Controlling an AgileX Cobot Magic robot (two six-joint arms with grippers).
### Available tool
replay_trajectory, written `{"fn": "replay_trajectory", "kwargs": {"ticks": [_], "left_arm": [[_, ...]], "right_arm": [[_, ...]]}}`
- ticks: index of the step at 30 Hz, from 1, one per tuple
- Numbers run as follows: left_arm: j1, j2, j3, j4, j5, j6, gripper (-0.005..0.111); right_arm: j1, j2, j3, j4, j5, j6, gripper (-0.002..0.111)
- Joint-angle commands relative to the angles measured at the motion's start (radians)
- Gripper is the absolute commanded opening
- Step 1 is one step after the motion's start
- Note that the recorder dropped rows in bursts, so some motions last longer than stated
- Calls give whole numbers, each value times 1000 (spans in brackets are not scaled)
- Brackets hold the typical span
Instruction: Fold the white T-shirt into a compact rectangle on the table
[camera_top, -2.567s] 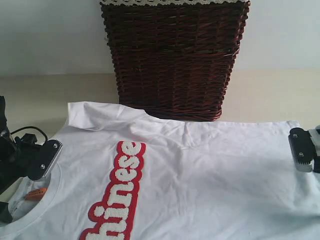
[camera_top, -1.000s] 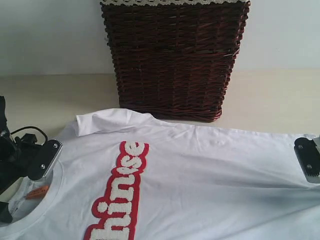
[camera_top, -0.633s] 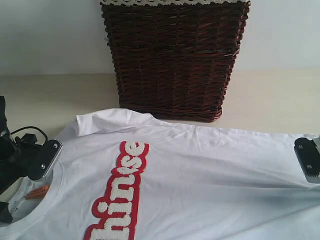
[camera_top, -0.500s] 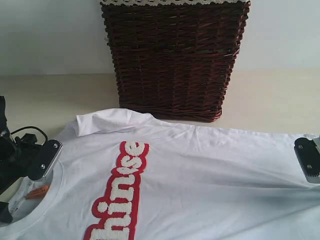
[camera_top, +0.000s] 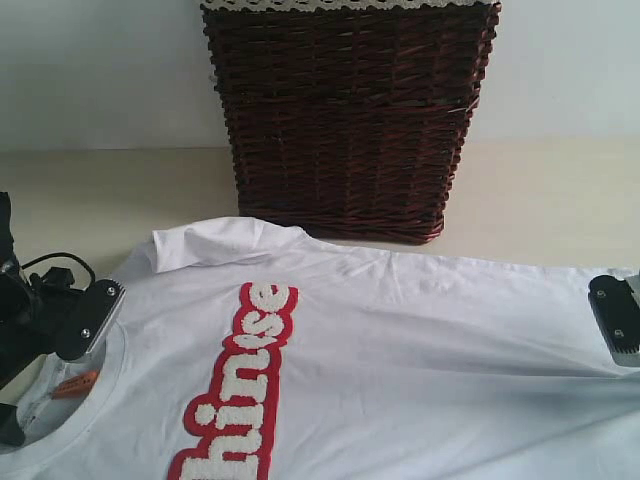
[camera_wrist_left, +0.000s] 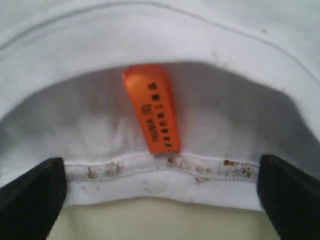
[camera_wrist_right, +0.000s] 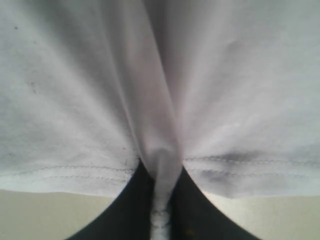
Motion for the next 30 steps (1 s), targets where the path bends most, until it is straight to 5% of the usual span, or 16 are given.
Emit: {"fn": "replay_trajectory", "kwargs": {"ticks": [1,25,28,30], "left_arm": [[2,29,12,20,8,-2,105],[2,29,12,20,-31,-7,105],[2,29,12,22,-36,-7,98],[2,29,12,22,-37,-7,83]], "right_arm": [[-4,38,24,-4,42,-4,0],[-4,38,24,-7,42,-4,0],[-4,38,24,-5,42,-4,0],[-4,38,24,-5,42,-4,0]]}}
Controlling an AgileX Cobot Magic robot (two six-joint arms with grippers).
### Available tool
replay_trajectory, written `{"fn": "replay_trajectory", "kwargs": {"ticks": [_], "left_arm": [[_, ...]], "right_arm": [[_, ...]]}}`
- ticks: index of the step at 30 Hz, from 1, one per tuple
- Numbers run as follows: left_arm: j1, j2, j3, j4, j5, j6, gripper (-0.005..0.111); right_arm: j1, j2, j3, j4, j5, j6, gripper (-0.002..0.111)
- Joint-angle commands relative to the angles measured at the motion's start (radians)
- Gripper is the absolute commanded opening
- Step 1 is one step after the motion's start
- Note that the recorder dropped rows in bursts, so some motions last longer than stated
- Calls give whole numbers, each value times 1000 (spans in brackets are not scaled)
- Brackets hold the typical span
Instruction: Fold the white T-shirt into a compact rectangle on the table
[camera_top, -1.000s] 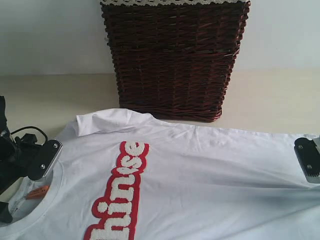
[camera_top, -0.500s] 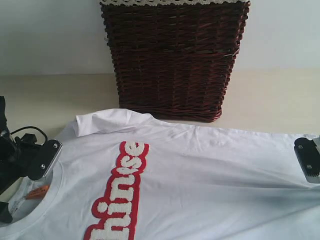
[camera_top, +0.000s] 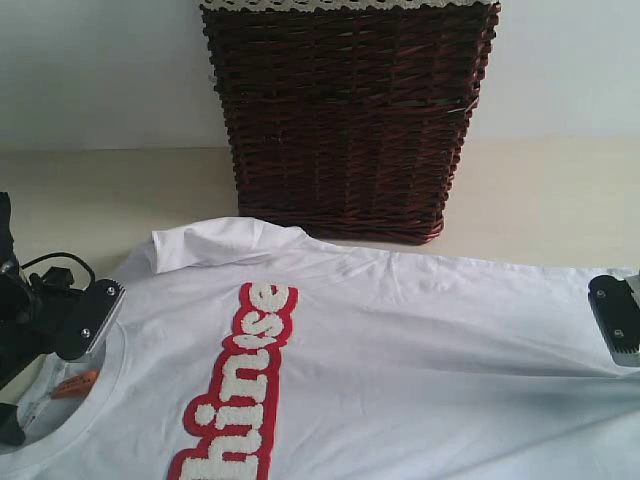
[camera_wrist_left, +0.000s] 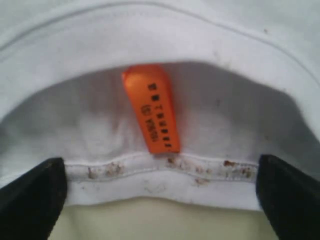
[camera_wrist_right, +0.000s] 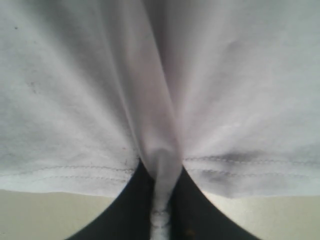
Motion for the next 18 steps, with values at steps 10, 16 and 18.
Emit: {"fn": "replay_trajectory", "kwargs": {"ticks": [10,16,18], "left_arm": [[2,29,12,57,51,-2,2],[2,29,12,59,58,-2,2],[2,29,12,59,58,-4,1]], "right_arm": [[-4,38,24,-5,41,-4,0],[-4,38,24,-5,9,-4,0],[-4,38,24,-5,2,-4,0]]}}
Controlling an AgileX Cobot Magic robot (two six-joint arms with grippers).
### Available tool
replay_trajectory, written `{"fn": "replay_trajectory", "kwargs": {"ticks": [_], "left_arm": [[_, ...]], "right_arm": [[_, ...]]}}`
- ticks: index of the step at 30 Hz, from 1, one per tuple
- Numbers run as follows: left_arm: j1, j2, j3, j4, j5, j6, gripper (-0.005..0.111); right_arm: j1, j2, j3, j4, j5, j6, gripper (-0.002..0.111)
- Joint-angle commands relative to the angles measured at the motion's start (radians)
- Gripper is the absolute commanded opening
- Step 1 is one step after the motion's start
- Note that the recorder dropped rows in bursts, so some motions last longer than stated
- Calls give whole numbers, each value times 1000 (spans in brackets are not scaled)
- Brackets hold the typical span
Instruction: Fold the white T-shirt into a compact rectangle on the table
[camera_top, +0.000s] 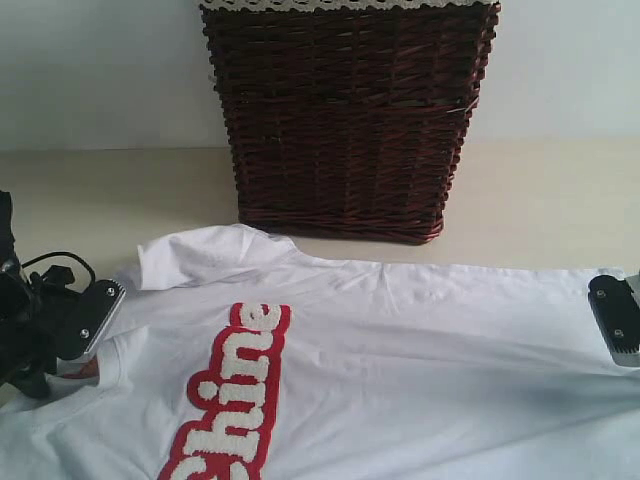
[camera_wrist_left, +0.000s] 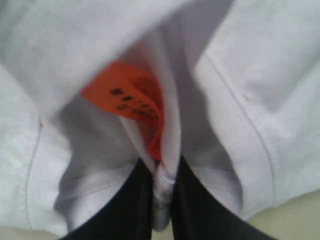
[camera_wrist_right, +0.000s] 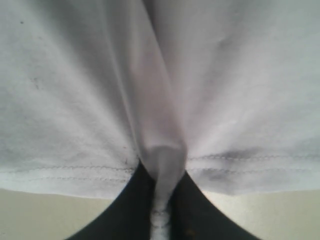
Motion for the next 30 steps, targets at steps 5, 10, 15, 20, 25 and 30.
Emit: {"fn": "replay_trajectory", "kwargs": {"ticks": [5,10,15,20,25,30], "left_arm": [[2,26,14,33,41,-14,1],[2,26,14,33,45,-58,1],[0,26,14,33,20,-58,1],[0,26,14,15,-27,-97,0],[0,-42,-32,15,44,-127,0],[2,-162,-90,22,125,-170,0]], "right_arm": [[-4,38,24,1,-39,-4,0],[-4,38,24,103,-75,-4,0],[-4,38,24,173,-84,-4,0],[-4,36,20,242,-43,24,0],[-4,-4,-48,249,132,22,0],[-4,-99,-171,353,240,109,0]]}}
